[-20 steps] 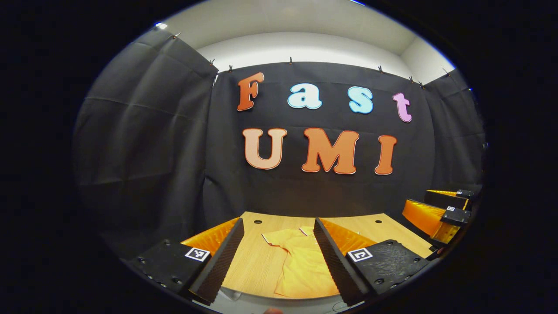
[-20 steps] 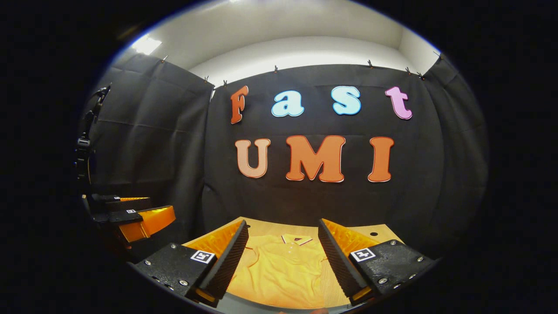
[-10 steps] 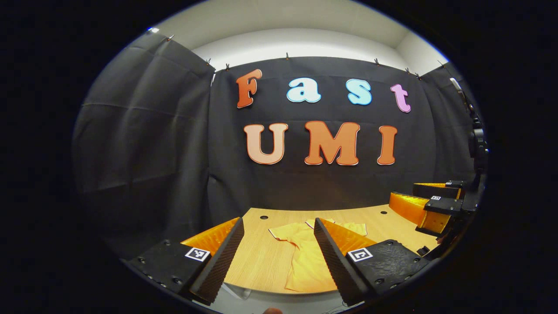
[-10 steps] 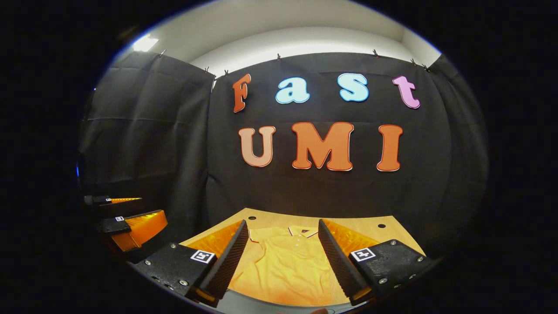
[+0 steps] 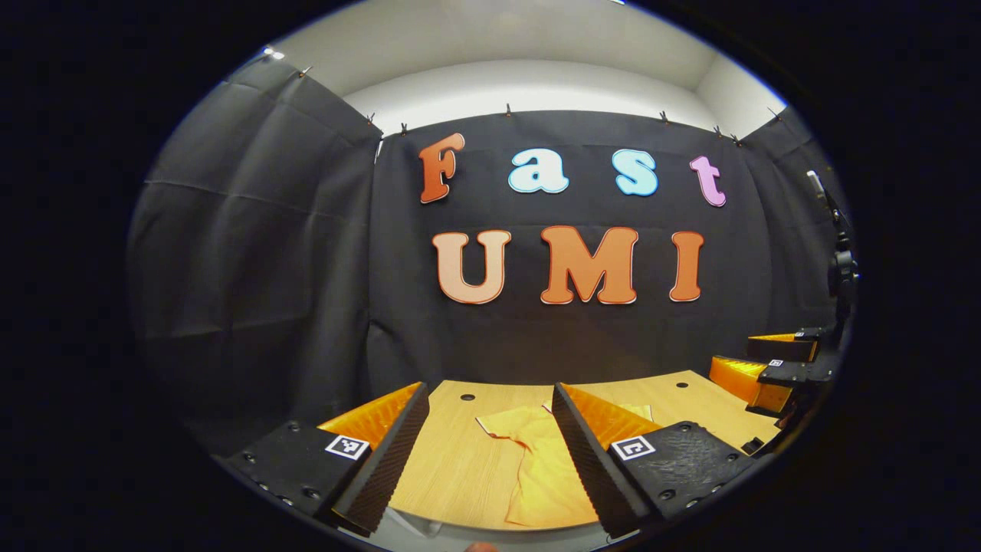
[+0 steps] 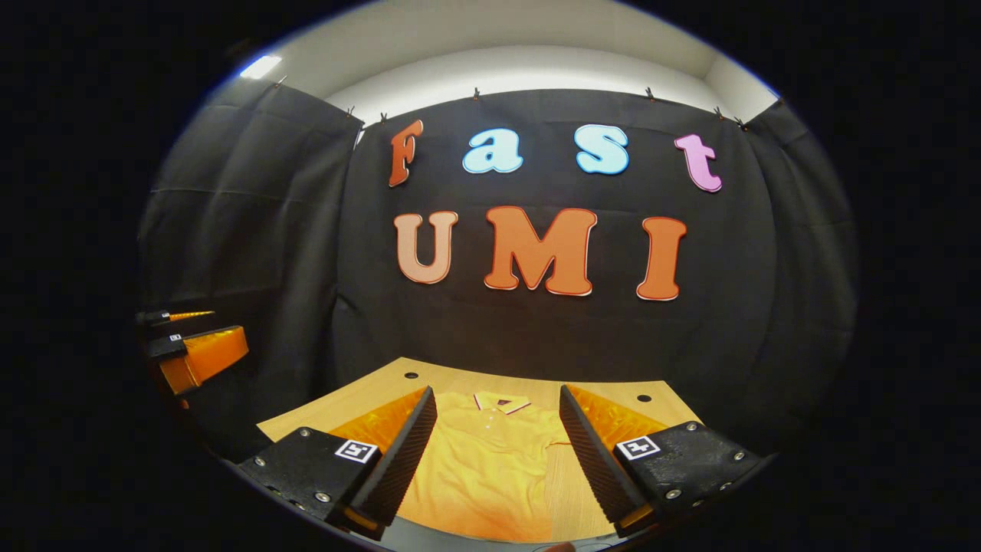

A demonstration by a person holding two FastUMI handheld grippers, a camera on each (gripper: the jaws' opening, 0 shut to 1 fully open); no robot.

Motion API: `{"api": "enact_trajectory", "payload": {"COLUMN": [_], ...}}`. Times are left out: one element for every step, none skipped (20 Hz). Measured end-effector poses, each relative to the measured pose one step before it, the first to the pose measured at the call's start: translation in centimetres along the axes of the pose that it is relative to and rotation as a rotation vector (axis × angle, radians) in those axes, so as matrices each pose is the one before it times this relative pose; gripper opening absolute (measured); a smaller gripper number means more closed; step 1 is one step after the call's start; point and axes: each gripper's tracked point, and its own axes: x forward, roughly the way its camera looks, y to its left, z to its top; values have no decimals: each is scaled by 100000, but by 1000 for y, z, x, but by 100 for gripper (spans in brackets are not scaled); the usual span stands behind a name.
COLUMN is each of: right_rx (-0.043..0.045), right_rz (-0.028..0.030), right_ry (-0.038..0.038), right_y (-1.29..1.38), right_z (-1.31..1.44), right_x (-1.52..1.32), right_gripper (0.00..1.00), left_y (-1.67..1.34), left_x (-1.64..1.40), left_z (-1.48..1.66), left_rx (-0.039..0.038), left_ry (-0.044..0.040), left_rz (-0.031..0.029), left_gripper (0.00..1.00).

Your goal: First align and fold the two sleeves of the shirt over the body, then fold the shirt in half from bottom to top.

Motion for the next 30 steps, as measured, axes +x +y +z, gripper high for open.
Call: {"api": "enact_trajectory", "payload": {"right_rx": [713, 707, 606, 488, 364, 564, 343, 282, 18, 140, 629, 1059, 1507, 1852, 1655, 938, 535, 1079, 1911, 1910, 2016, 1564, 1221, 1501, 2198, 2453, 2269, 1546, 1111, 80], "right_rz": [-1053, -1434, -1252, -1114, -1264, -657, -231, 170, 316, 864, 756, 1449, 759, 257, -982, -1761, -1608, -1408, -1140, -1177, -1199, -1794, -2108, -2033, -1428, -1213, -728, -812, -755, -288], "right_ry": [1890, 1862, 1906, 2056, 3368, 3374, 3357, 3087, 2498, 1969, 1925, 2295, 2792, 3069, 3354, 3338, 3242, 3287, 3777, 3713, 3014, 1765, 1761, 2497, 2684, 2881, 2499, 3389, 3740, 3587], "right_y": [-1078, -1272, -1283, -1209, -1287, -1065, -799, -445, -501, -472, -329, -244, -255, -408, -423, -382, -186, 19, -32, -94, -141, -492, -535, -422, -337, -365, -328, -392, -300, -3], "right_z": [-971, -985, -888, -903, -1026, -1200, -852, -681, -497, -574, -400, -493, -460, -524, -468, -522, -378, -312, -373, -382, -311, -66, -60, -326, -132, 38, 188, -63, -2, 168], "right_x": [1094, 1320, 1384, 1456, 1452, 1670, 1520, 1478, 1431, 1378, 1452, 1486, 1479, 1450, 1501, 1507, 1352, 1383, 1227, 908, 814, 672, 779, 905, 834, 754, 855, 703, 695, 837], "right_gripper": [98, 97, 98, 98, 98, 98, 98, 97, 98, 98, 98, 98, 98, 97, 98, 98, 98, 98, 98, 98, 98, 98, 98, 98, 98, 98, 98, 98, 97, 96], "left_y": [-848, -987, -957, -1058, -983, -907, -793, -934, -805, -845, -848, -762, -277, -186, -228, -349, -457, -238, 23, -26, 323, 462, 370, 489, 523, 473, 497, 436, 838, 750], "left_x": [1085, 970, 1047, 1043, 1218, 1248, 1245, 1224, 963, 1010, 1116, 1134, 909, 863, 926, 989, 1093, 1177, 1161, 1210, 1151, 927, 699, 570, 559, 348, 336, 213, 376, 201], "left_z": [-190, -126, -94, 112, -162, 314, 346, 396, -36, -133, -559, -531, -579, -413, -139, 91, 49, -71, -375, -108, -334, -115, 78, -56, -228, -360, -362, -472, -550, -664], "left_rx": [-89, 405, 747, 972, 819, 348, 198, -94, -442, -799, -237, 887, 1788, 1655, 1205, 426, -106, -303, -794, -284, 609, 484, -220, -159, -274, -151, -440, -211, -624, -1085], "left_ry": [-837, -811, -1307, -946, -866, -908, -1306, -1578, -1280, -309, 1006, 1137, 1345, 974, 345, -429, -510, 210, 2, -473, 479, -167, -550, -312, 288, 319, 516, 734, 759, 1418], "left_rz": [-706, -814, -1051, -560, -447, 64, 117, 110, 215, -122, -329, -387, 710, 424, -160, -1339, -2152, -1754, -2295, -2645, -2467, -1999, -2585, -1850, -1719, -1275, -1385, -486, 600, 1010], "left_gripper": [99, 99, 99, 99, 99, 98, 99, 99, 99, 99, 98, 98, 98, 98, 99, 99, 99, 99, 99, 99, 99, 100, 99, 99, 99, 99, 99, 99, 99, 99]}}
